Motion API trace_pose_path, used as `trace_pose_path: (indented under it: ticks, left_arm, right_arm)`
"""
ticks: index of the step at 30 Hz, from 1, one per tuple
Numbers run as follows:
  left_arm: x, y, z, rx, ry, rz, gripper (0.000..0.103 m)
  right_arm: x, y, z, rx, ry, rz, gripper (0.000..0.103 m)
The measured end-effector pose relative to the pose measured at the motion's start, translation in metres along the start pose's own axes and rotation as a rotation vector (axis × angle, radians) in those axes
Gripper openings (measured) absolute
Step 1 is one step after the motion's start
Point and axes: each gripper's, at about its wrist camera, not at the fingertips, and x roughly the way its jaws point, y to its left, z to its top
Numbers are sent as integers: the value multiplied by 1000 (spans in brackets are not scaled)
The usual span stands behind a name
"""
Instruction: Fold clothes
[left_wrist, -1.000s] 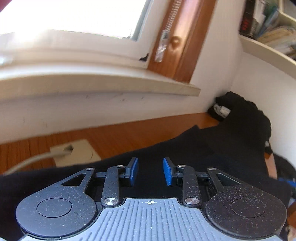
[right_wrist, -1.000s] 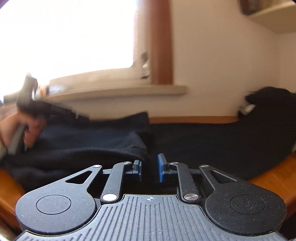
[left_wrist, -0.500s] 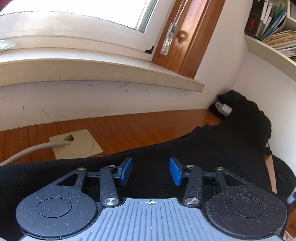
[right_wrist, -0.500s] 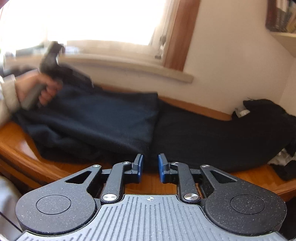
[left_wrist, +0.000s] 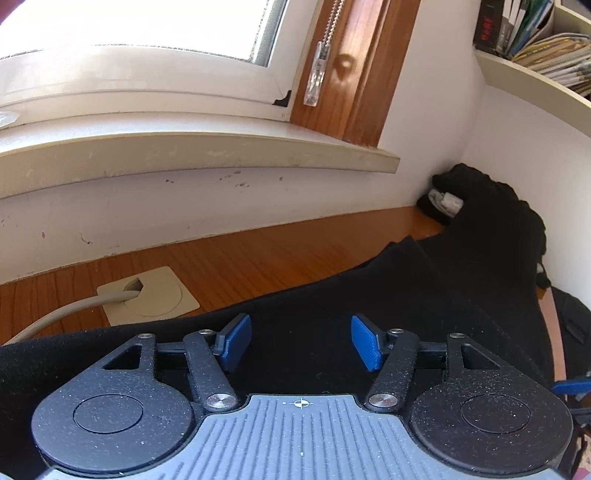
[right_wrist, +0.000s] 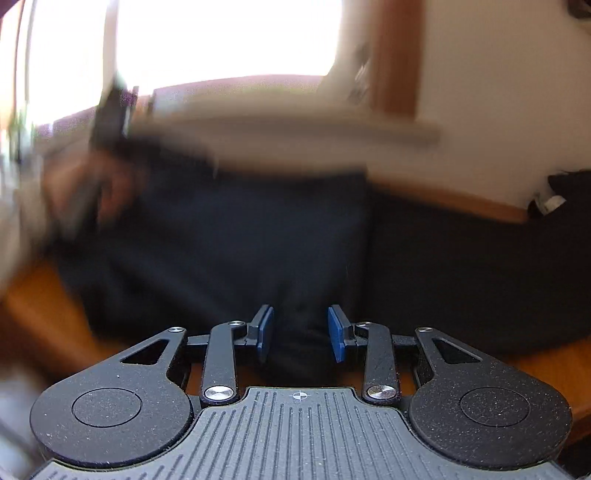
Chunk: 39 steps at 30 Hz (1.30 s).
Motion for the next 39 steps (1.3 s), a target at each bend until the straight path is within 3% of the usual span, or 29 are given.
trace_pose_path:
  ticks: [3,8,12,19,21,22,23,26,29,33,35,37,39]
  left_arm:
    - [0,-2,0,9,1,5,66]
    - [-7,-9,0,51,-32,18,68]
    - [-15,-10,2,57,-64,22,69]
    - [-15,-8,5,47,-70,30,69]
    - [-17,-11,5,63,-81,32,69]
    - [-19,-13,5,72,-90,34,69]
    - [-20,-14,6,79,-100,34,69]
    - [-25,-17,8,92,-131,28,71]
    - [-24,-19,8,112,-131,40,73]
    - [-13,-17,6,115,-75,64,73]
    - [-8,-17,6,113,-45,67,75]
    - [-6,-18,5,122,-29,77,75]
    - [-4,-20,4,135,-17,81,76]
  right_arm:
    - [-11,-8,2,6,29,2,36]
    - [-13,-21,30,1,-43,-24,53]
    - [50,-44,75,73,-36,32,54]
    - [160,-80,120,302,96,141,59]
    - [179,-84,124,309,123,158,54]
    - [182,-83,124,291,112,148,21]
    - [182,-82,126,269,88,136,4]
    - [175,-77,138,185,-35,78,4]
    - [184,-73,151,122,-83,18,4]
    - [205,-80,150,99,8,-66,14]
    - [193,-88,144,136,-8,-49,32]
    - [168,-86,132,127,-33,-22,41]
    - [142,-77,116,110,-33,5,43]
